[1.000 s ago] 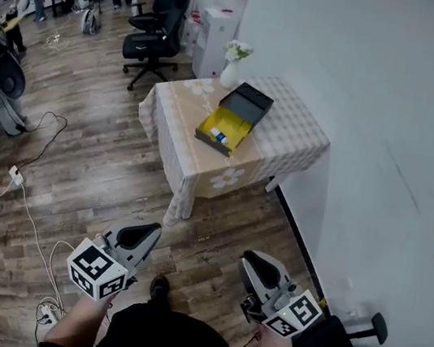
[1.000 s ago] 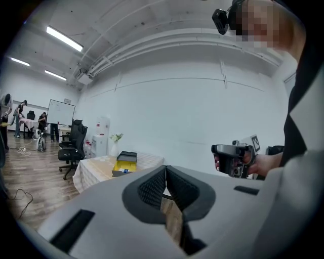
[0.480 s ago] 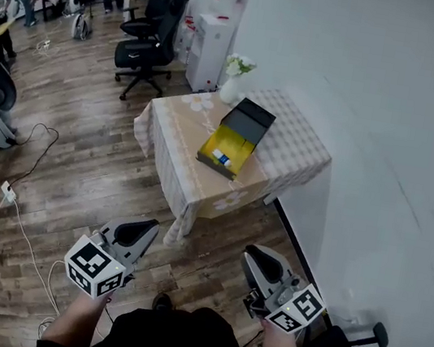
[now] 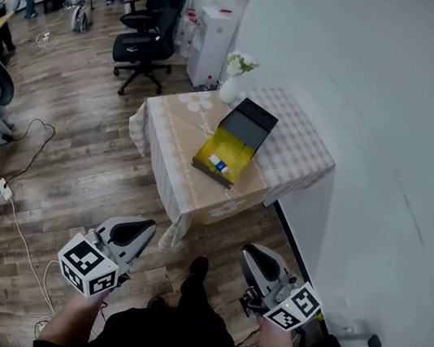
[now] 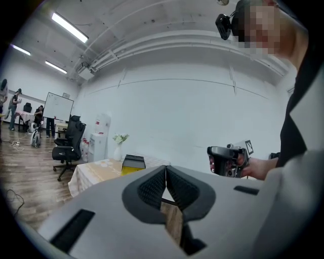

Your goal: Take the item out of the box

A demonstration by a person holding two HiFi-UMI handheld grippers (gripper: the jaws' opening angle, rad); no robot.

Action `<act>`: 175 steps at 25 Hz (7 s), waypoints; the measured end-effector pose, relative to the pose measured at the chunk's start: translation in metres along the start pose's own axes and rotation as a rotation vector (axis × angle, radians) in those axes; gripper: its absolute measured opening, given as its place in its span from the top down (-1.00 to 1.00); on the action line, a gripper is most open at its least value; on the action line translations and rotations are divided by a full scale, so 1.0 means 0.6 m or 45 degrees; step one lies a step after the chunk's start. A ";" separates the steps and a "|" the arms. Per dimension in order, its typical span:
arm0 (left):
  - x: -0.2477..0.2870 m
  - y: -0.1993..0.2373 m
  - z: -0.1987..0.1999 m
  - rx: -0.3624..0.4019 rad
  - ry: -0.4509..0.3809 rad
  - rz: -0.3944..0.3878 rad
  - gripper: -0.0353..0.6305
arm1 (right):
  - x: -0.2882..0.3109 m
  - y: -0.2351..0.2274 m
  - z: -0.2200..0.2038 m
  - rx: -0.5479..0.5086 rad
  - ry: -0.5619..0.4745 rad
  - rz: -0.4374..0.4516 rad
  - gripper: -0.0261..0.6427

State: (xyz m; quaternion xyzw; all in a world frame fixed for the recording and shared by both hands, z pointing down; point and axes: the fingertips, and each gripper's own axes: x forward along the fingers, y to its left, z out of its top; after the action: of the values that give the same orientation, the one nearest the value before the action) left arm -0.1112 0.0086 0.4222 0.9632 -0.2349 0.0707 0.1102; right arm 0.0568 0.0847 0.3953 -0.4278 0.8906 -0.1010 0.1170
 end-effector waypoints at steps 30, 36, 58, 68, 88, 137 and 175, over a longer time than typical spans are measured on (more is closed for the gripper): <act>0.358 0.235 0.101 -0.033 0.040 0.231 0.85 | 0.216 -0.436 0.050 0.098 0.112 0.198 0.80; 0.351 0.282 0.131 0.012 0.012 0.222 0.85 | 0.277 -0.446 0.029 0.025 0.225 0.175 0.80; 0.348 0.389 0.035 -0.162 0.074 0.169 0.85 | 0.402 -0.569 -0.259 -0.166 1.038 0.091 0.50; 0.337 0.405 -0.012 -0.238 0.101 0.195 0.85 | 0.396 -0.631 -0.402 -0.170 1.393 0.005 0.42; 0.309 0.407 0.031 -0.177 0.054 0.265 0.85 | 0.406 -0.660 -0.440 -0.171 1.549 -0.040 0.49; 0.380 0.289 0.217 0.099 -0.079 0.065 0.85 | 0.296 -0.380 0.236 -0.153 -0.074 0.266 0.52; 0.419 0.361 0.219 0.112 -0.094 0.203 0.85 | 0.331 -0.482 0.167 -0.249 -0.054 0.002 0.54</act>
State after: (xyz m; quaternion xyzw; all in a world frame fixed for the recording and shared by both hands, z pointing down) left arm 0.0199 -0.3208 0.3816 0.9473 -0.3114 0.0538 0.0529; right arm 0.1795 -0.2568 0.3566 -0.4387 0.8937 -0.0044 0.0936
